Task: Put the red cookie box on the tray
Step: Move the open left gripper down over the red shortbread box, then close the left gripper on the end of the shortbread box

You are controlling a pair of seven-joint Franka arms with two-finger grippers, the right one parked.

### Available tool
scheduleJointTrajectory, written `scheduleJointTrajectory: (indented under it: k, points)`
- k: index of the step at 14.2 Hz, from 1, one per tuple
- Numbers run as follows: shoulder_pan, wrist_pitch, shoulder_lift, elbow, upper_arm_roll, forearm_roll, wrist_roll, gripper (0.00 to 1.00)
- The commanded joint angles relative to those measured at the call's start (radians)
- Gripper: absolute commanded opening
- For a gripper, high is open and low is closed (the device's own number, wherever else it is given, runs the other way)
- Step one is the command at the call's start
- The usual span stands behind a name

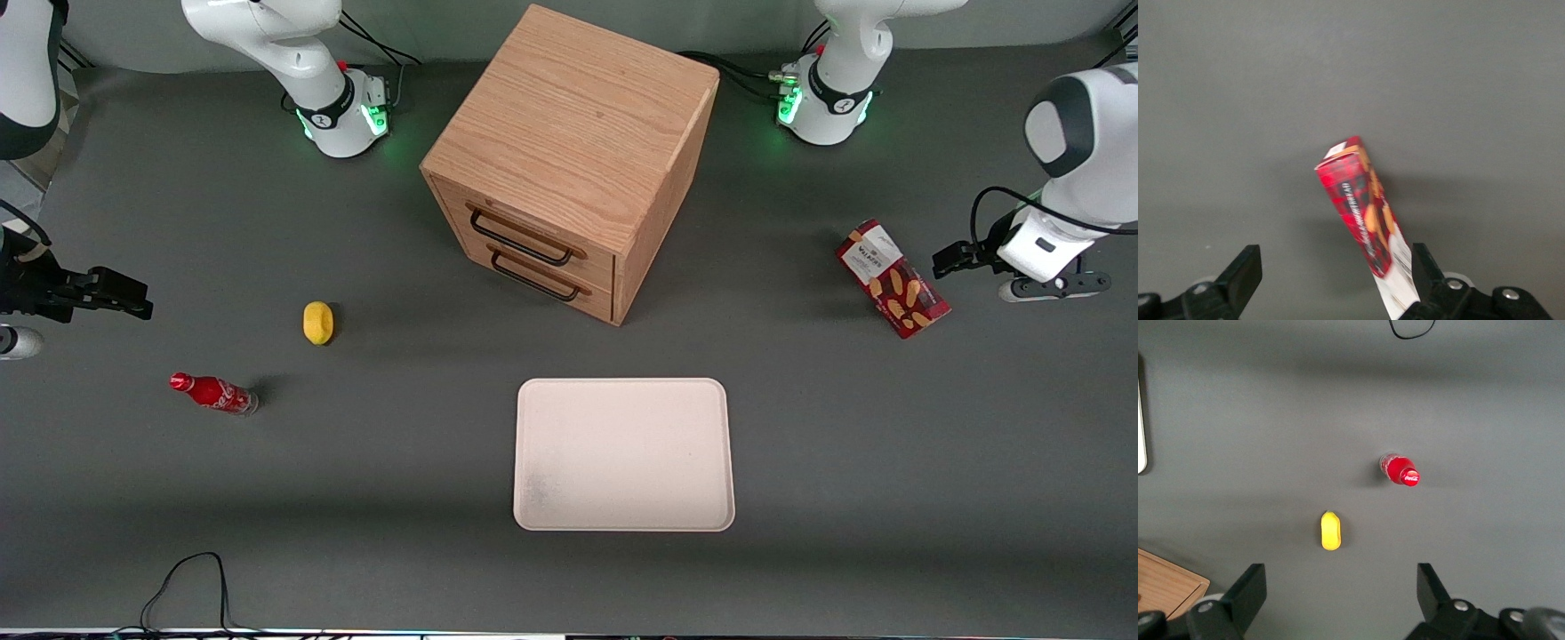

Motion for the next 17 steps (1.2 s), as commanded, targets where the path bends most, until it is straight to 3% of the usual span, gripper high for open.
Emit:
scheduleJointTrajectory:
  k: [1,6,8,9,10,13,17]
  points:
    - [-0.008,0.119,0.026,-0.088,0.016,-0.003,-0.098,0.99]
    - [-0.042,0.17,0.116,-0.094,0.015,-0.008,-0.27,0.98]
    - [-0.063,0.211,0.178,-0.094,0.015,-0.076,-0.281,0.93]
    - [-0.072,0.225,0.198,-0.094,0.015,-0.116,-0.281,0.83]
    - [-0.08,0.227,0.212,-0.093,0.015,-0.132,-0.281,0.66]
    - [-0.083,0.201,0.219,-0.089,0.015,-0.133,-0.279,0.0]
    - [-0.085,0.107,0.212,-0.044,0.013,-0.132,-0.273,0.0]
